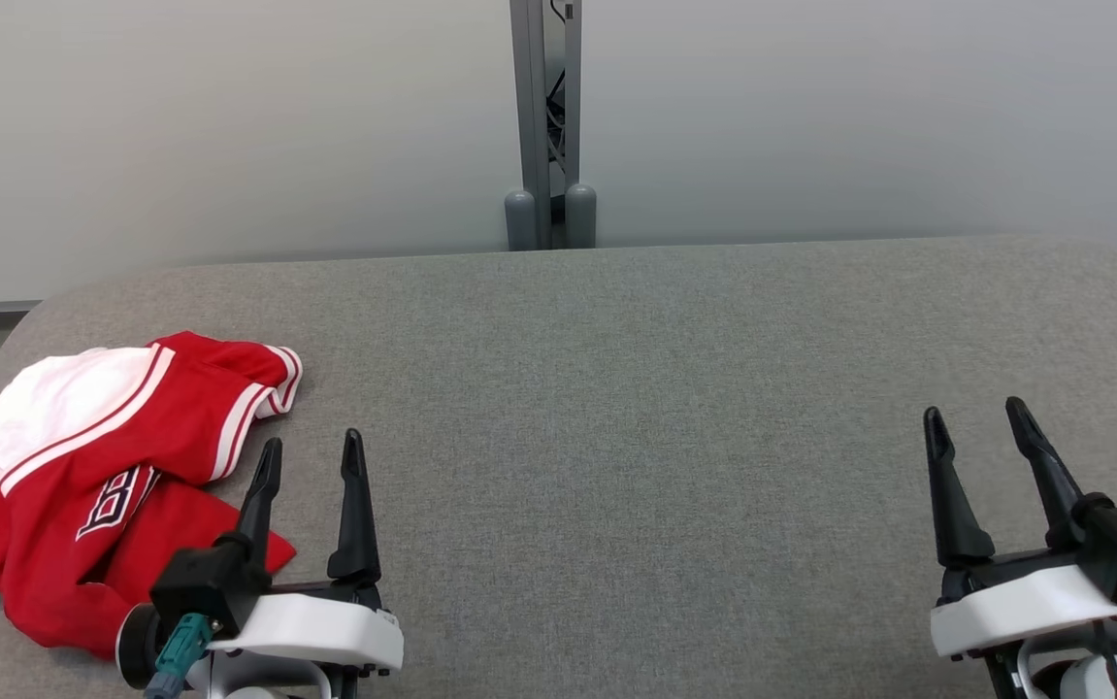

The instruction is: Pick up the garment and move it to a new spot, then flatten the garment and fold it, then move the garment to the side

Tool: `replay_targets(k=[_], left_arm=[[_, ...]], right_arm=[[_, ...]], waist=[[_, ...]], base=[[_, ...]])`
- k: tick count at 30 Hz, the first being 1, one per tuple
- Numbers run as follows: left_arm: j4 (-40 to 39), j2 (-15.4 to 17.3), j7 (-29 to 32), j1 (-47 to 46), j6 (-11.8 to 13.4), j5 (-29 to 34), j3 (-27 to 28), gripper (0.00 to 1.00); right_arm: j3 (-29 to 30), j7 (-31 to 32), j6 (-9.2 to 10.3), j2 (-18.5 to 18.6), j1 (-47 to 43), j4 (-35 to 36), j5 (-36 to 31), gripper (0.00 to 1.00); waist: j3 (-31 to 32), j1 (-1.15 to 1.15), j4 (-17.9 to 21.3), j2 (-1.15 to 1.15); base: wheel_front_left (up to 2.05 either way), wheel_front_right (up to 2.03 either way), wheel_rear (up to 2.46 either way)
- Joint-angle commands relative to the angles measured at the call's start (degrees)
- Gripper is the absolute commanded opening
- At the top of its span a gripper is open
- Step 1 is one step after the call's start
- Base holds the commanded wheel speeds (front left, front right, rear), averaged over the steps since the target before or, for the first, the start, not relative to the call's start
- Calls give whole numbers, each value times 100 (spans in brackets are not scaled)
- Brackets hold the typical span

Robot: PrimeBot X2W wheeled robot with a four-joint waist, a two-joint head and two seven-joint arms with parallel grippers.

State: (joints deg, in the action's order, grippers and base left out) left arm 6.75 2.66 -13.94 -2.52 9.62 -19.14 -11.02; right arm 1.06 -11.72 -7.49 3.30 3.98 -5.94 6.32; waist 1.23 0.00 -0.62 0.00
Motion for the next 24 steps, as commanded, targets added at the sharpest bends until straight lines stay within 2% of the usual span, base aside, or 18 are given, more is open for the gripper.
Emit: replay_targets(k=[1,12,20,24], left_arm=[[34,28,-39,-4,-14,123,30,100],[149,36,-90,46,147,103,226,100],[130,32,-124,98,214,399,327,100],[169,33,-125,96,128,329,278,100]], right_arm=[[-30,-73,1,25,-2,-54,-108,100],[-88,-236,1,-13,-17,-496,-181,100],[-252,-371,1,-15,-42,-609,-389,100],[-249,-360,1,-16,-33,-597,-408,100]], waist=[[0,0,-13,0],[44,0,-68,0],[113,0,-92,0],[125,0,-109,0]], base=[[0,0,0],[0,0,0],[0,0,0],[0,0,0]])
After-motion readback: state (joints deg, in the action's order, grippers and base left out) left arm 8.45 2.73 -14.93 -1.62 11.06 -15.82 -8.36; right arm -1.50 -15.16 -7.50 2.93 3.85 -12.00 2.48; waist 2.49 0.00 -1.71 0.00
